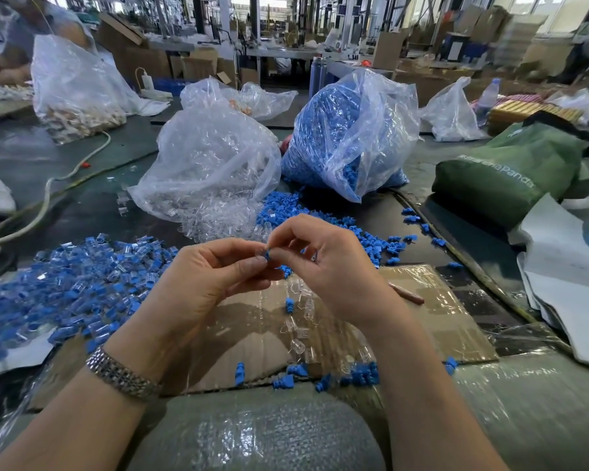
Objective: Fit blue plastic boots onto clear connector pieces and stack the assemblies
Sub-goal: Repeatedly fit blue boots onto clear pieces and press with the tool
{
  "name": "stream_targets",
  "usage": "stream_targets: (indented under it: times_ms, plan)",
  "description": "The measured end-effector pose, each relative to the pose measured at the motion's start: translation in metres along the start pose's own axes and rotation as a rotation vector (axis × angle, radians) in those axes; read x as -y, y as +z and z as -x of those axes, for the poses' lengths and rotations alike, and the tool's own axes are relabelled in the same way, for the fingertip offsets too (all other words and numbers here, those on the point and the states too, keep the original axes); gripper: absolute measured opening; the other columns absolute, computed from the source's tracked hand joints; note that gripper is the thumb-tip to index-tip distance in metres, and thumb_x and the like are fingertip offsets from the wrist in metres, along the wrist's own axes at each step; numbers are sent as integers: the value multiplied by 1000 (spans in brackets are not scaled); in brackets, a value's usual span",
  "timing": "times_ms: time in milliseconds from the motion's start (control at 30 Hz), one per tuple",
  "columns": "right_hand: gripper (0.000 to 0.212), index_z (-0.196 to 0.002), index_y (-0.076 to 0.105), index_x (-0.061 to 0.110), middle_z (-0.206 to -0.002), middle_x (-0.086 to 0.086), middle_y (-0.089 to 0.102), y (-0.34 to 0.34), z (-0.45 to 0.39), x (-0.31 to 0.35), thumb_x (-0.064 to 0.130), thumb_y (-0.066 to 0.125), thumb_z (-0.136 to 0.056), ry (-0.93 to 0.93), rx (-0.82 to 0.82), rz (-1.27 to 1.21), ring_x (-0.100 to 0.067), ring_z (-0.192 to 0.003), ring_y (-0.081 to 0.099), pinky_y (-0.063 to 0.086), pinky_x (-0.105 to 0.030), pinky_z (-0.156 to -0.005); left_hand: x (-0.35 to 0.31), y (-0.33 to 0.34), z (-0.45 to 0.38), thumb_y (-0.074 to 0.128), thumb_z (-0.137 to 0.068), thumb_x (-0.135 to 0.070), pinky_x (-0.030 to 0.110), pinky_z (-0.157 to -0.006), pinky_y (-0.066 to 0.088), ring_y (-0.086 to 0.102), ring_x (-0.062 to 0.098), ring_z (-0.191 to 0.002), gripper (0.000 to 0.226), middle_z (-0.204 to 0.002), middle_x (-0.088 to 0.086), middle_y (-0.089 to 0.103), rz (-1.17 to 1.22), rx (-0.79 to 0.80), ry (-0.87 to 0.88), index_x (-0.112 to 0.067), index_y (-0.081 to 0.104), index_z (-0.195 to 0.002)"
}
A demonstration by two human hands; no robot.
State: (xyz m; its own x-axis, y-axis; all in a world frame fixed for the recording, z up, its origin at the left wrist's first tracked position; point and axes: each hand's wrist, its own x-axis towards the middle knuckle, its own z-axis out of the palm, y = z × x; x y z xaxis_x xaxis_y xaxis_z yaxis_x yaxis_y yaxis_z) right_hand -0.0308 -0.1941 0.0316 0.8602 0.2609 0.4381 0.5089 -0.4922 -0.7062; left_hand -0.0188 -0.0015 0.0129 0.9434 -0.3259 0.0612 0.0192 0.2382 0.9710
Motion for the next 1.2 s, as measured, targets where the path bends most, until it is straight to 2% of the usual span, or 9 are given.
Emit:
stream_targets:
  times_ms: [100,167,267,367,567,667,867,1000,1200]
  plan:
    - [10,-107,68,25,-92,11,70,-7,0,-3,27,68,-97,149,-83,-92,-5,-86,64,50,-20,-77,1,1,0,73,-80,-9,27,-79,60,75,34,-99,20,-105,22,76,11,-18,25,-6,79,-99]
    - [16,-114,66,24,-103,10,68,-10,-2,-11,31,64,-100,277,-158,115,-4,-95,62,50,-26,-85,2,1,-1,72,-81,-7,27,-79,60,75,35,-99,19,-105,22,76,20,-26,38,-6,79,-98]
    - [40,-130,56,16,-133,-9,52,-11,-3,-26,40,60,-99,661,0,641,-27,-124,47,41,-44,-106,2,-1,-2,71,-82,-6,28,-80,60,74,35,-100,19,-106,22,75,25,-13,40,-6,79,-100]
    - [43,-128,54,12,-136,-16,46,-12,2,-34,41,60,-97,854,158,790,-35,-127,41,38,-50,-104,2,-3,-2,71,-83,-7,29,-80,60,74,34,-101,19,-107,21,75,17,0,26,-7,79,-100]
    - [24,-103,56,11,-124,-18,54,-17,1,-35,33,62,-96,815,180,793,-35,-117,47,47,-46,-97,2,-5,-4,71,-80,-11,29,-78,61,74,34,-99,23,-108,22,75,25,-15,11,-5,78,-101]
    - [17,-92,56,10,-105,-15,61,-18,0,-35,26,58,-93,810,166,715,-34,-101,57,49,-39,-80,2,-6,-6,70,-79,-8,29,-78,61,74,34,-98,22,-109,23,74,100,-58,3,-4,77,-100]
    - [31,-68,45,13,-67,-4,51,-35,-5,-16,18,55,-98,655,188,540,-20,-59,47,31,-32,-51,2,-10,-10,70,-79,-6,27,-74,62,75,26,-96,19,-109,19,75,247,-118,-22,-8,79,-95]
    - [24,-82,61,4,-82,-17,69,-34,-11,12,19,56,-100,544,353,301,-23,-71,57,47,-37,-65,4,-16,-14,72,-81,-6,28,-76,61,74,25,-103,23,-115,19,74,322,-156,-24,-6,77,-103]
    - [31,-94,68,0,-73,2,64,-20,-9,26,25,54,-105,464,476,202,-11,-59,49,40,-27,-57,7,-17,-16,82,-70,-15,26,-77,59,74,17,-98,27,-110,11,76,256,-137,23,-15,82,-97]
